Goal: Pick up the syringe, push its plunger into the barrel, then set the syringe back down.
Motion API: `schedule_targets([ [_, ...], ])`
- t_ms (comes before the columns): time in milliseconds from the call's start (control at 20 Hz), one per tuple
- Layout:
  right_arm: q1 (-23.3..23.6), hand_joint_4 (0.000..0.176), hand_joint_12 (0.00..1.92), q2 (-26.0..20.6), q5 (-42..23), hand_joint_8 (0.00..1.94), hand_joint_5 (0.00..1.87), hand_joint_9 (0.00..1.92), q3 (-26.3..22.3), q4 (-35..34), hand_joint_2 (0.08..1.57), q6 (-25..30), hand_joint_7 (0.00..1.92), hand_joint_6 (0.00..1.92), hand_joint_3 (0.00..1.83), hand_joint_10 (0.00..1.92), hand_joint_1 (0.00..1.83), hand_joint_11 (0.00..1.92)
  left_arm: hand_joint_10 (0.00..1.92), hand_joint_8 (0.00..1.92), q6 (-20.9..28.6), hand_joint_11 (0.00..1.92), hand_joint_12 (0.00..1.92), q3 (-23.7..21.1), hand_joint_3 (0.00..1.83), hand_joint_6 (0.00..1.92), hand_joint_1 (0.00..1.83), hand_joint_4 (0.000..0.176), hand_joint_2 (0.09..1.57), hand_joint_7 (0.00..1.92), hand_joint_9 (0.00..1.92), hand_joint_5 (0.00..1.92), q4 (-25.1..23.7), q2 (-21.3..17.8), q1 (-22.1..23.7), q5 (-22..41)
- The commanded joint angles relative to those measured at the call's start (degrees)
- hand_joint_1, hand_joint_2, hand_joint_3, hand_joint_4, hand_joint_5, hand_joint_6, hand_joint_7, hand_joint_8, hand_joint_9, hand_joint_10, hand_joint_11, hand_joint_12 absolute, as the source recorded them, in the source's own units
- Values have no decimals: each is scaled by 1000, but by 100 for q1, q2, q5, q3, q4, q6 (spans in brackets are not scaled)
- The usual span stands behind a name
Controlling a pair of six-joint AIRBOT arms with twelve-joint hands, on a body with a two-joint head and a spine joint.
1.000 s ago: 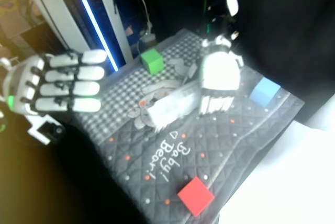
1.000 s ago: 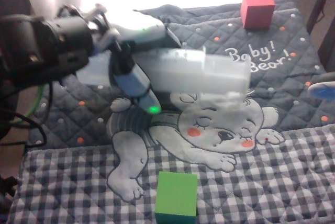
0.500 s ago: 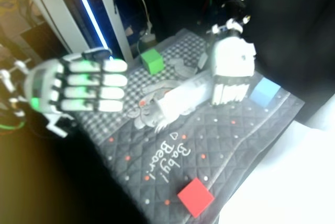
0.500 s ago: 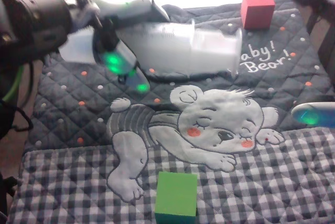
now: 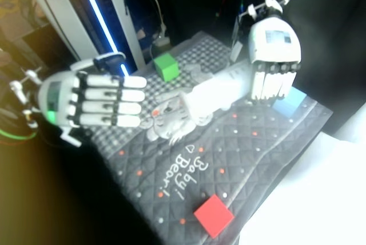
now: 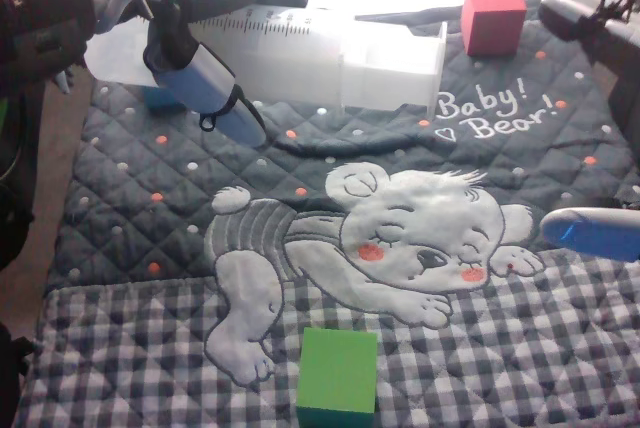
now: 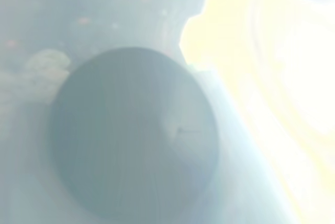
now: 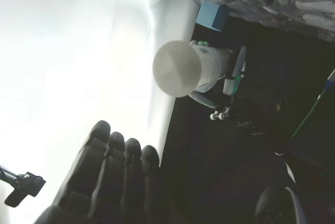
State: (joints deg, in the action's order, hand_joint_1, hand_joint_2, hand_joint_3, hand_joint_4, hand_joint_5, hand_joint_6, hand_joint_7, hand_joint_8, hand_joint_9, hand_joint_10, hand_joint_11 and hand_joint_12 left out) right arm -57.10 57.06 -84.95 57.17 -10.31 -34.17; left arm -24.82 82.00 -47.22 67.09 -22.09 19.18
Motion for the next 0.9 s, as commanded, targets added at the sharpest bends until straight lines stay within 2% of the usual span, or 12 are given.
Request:
schedule_targets([
  [0, 23, 0, 45, 24, -665, 6, 231, 116, -6, 26, 835, 86, 129, 6, 0, 7, 454, 156, 1921, 1921, 22, 1567, 1921, 12, 0, 1921, 1561, 0, 1134, 1479, 1549, 1257, 163, -54, 109, 578],
  [50, 23, 0, 9, 60, -644, 0, 94, 22, -6, 18, 778, 92, 25, 0, 0, 1, 386, 74, 1921, 1921, 22, 1577, 1921, 14, 0, 1921, 1592, 0, 1130, 1470, 1551, 1257, 163, -66, 117, 579],
  [100, 23, 0, 1, 93, -609, 0, 233, 4, -5, 12, 888, 94, 4, 16, 8, 0, 396, 14, 1921, 1921, 22, 1587, 1921, 11, 0, 1921, 1587, 0, 1137, 1465, 1551, 1270, 163, -77, 132, 580],
  [200, 23, 0, 0, 156, -527, 0, 100, 0, 8, 0, 950, 97, 0, 0, 25, 0, 327, 0, 1921, 1921, 22, 1556, 1921, 0, 2, 1921, 1574, 0, 1142, 1458, 1536, 1285, 1, -100, 151, 623],
  [250, 23, 12, 0, 182, -476, 0, 224, 0, 21, -10, 929, 102, 0, 13, 8, 0, 348, 0, 1921, 1921, 22, 1570, 1921, 9, 0, 1921, 1581, 0, 1139, 1454, 1543, 1270, -108, -105, 179, 636],
  [300, 23, 0, 0, 223, -403, 0, 180, 0, 48, -11, 918, 127, 0, 2, 1, 0, 368, 0, 1921, 1921, 22, 1583, 1921, 17, 0, 1921, 1585, 0, 1133, 1459, 1550, 1272, -118, -108, 191, 663],
  [350, 23, 5, 0, 256, -340, 0, 157, 0, 73, -11, 926, 157, 0, 0, 5, 0, 357, 0, 1921, 1921, 22, 1586, 1921, 22, 0, 1921, 1579, 0, 1133, 1463, 1553, 1274, -118, -108, 205, 671],
  [450, 23, 0, 0, 325, -216, 0, 68, 0, 131, -11, 934, 199, 0, 0, 7, 0, 297, 0, 1921, 1921, 22, 1601, 1921, 21, 0, 1921, 1623, 0, 1125, 1470, 1561, 1258, -124, -109, 230, 683],
  [500, 24, 7, 0, 358, -160, 0, 13, 0, 164, -11, 943, 220, 0, 0, 10, 0, 237, 0, 1921, 1921, 22, 1606, 1921, 19, 0, 1921, 1614, 0, 1128, 1473, 1563, 1263, -124, -111, 245, 700],
  [550, 24, 0, 0, 389, -112, 0, 2, 0, 195, -11, 967, 244, 0, 0, 18, 0, 206, 0, 1921, 1921, 22, 1605, 1921, 18, 0, 1921, 1606, 0, 1129, 1471, 1561, 1273, -124, -111, 262, 711],
  [650, 24, 0, 0, 444, -31, 0, 0, 0, 242, -11, 1004, 282, 0, 0, 24, 0, 180, 0, 1921, 1921, 22, 1611, 1921, 13, 0, 1921, 1604, 0, 1130, 1464, 1559, 1284, -131, -110, 301, 733],
  [850, 65, 0, 0, 547, 69, 0, 0, 0, 325, -11, 957, 327, 0, 0, 0, 0, 81, 0, 1921, 1921, 22, 1646, 1921, 5, 0, 1921, 1606, 0, 1123, 1506, 1608, 1303, -279, -101, 342, 718],
])
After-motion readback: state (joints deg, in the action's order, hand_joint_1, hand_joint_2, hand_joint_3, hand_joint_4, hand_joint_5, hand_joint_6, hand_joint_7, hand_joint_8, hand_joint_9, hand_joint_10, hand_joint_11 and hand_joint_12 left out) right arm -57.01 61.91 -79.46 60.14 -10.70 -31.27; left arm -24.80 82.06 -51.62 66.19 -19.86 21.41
